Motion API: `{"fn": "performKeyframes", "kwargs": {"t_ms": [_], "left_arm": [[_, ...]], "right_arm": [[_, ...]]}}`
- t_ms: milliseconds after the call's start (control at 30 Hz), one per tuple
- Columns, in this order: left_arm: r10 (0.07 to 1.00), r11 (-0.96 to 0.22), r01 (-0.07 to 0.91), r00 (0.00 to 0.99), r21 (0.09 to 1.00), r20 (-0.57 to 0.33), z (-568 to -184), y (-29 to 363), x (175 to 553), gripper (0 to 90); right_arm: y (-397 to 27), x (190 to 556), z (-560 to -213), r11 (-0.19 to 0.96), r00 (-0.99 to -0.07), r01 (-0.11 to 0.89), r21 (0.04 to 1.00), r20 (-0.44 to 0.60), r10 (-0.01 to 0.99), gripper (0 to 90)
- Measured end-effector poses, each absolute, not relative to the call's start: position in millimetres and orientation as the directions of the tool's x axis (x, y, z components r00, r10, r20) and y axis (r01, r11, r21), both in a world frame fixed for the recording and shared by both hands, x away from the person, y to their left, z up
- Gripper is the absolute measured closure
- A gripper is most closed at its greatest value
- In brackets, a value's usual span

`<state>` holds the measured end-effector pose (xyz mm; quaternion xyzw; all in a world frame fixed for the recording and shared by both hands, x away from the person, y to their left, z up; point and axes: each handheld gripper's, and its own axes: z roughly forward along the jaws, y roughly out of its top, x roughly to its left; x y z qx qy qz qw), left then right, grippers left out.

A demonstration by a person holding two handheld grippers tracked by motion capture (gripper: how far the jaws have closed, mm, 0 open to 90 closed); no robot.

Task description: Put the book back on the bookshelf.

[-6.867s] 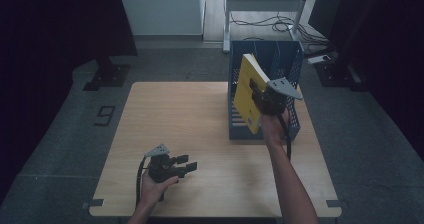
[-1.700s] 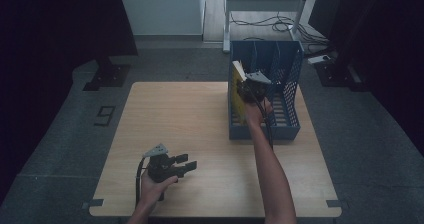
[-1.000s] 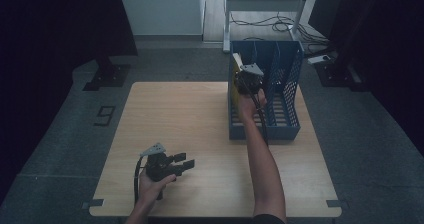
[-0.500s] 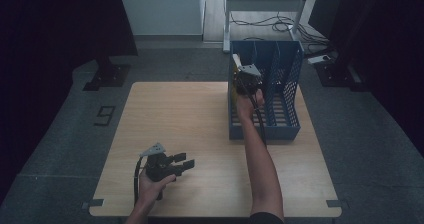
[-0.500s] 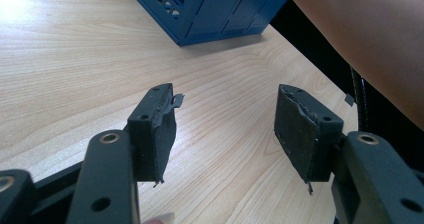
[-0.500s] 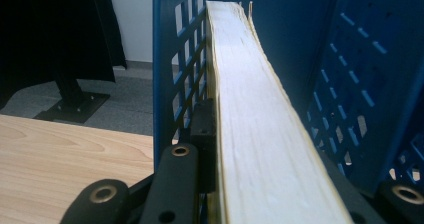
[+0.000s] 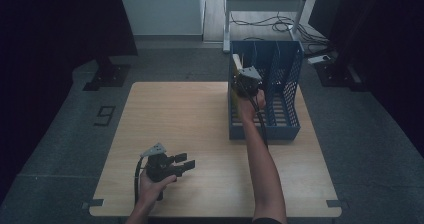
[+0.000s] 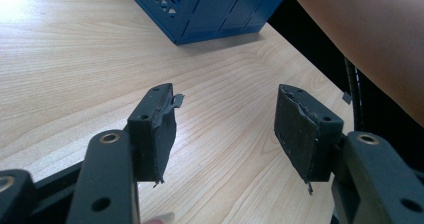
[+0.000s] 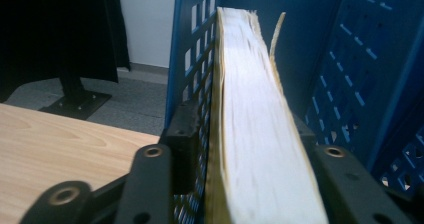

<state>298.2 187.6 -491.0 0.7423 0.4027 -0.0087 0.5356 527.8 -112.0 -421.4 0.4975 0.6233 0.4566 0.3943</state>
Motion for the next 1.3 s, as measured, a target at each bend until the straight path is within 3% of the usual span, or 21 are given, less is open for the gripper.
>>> {"fn": "performKeyframes", "kwargs": {"t_ms": [467,1300], "left_arm": [[0.593,-0.113,0.613,0.673,0.782,-0.442,-493,186,299,41.4],[0.600,-0.127,0.620,0.669,0.774,-0.438,-494,186,300,40.7]], "right_arm": [[-120,521,-425,0.082,-0.237,0.288,0.954,-0.012,0.971,49.3],[-139,494,-415,0.058,-0.265,0.253,0.966,0.011,0.964,45.3]]}}
